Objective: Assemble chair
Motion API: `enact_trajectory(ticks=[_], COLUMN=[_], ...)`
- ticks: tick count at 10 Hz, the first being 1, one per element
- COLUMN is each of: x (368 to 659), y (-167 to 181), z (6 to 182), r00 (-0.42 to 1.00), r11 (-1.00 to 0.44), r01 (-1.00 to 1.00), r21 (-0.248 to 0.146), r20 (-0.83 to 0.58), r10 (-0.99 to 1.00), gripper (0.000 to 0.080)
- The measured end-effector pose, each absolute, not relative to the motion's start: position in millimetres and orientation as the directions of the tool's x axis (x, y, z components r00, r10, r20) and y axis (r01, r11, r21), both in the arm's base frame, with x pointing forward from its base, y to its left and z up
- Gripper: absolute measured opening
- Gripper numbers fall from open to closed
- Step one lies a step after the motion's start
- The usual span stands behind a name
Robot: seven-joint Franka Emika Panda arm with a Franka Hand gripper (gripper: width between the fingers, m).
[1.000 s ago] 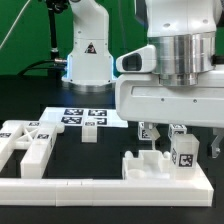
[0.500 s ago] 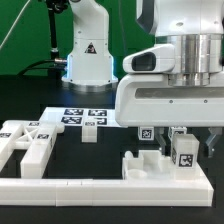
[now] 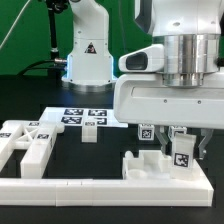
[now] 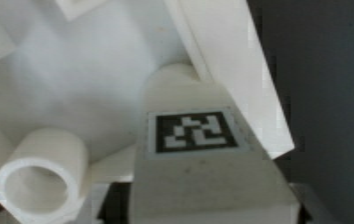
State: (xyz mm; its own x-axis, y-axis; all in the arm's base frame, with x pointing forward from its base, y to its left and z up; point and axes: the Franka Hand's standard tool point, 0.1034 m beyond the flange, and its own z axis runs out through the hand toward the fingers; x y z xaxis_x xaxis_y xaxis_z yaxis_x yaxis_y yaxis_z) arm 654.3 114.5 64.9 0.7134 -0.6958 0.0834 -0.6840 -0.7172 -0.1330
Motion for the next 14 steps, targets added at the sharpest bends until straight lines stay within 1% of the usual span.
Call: enact_trajectory(ticks=[2,3,4,5,7,8,9,10,11,12,14], x=[651,650,650,650,650,650,650,650,651,655,663], y=[116,116,116,117,117,117,118,118,116,109,84], z=[65.2,65.2,64.6,64.7,64.6,64.6,64.5,64.5,67.5,83.6,109.5], r00=[0.426,0.232,0.038,-0.022,-0.036,-0.003,-0.003,-0.002,0.028,0.091,0.123], r11=[-0.425,-0.226,-0.029,0.031,0.046,0.013,0.012,0.012,-0.018,-0.08,-0.105], r01=[-0.898,-0.968,-0.994,-0.995,-0.994,-0.995,-0.995,-0.995,-0.994,-0.988,-0.978], r21=[-0.119,-0.112,-0.105,-0.1,-0.098,-0.101,-0.101,-0.101,-0.109,-0.135,-0.178], r20=[0.011,-0.04,-0.087,-0.093,-0.095,-0.092,-0.092,-0.092,-0.089,-0.082,-0.094], r10=[-0.904,-0.972,-0.995,-0.995,-0.995,-0.996,-0.996,-0.996,-0.996,-0.992,-0.988], gripper=[0.0289,0.0289,0.0289,0.0289,0.0289,0.047,0.0586,0.0586,0.0636,0.0647,0.0647])
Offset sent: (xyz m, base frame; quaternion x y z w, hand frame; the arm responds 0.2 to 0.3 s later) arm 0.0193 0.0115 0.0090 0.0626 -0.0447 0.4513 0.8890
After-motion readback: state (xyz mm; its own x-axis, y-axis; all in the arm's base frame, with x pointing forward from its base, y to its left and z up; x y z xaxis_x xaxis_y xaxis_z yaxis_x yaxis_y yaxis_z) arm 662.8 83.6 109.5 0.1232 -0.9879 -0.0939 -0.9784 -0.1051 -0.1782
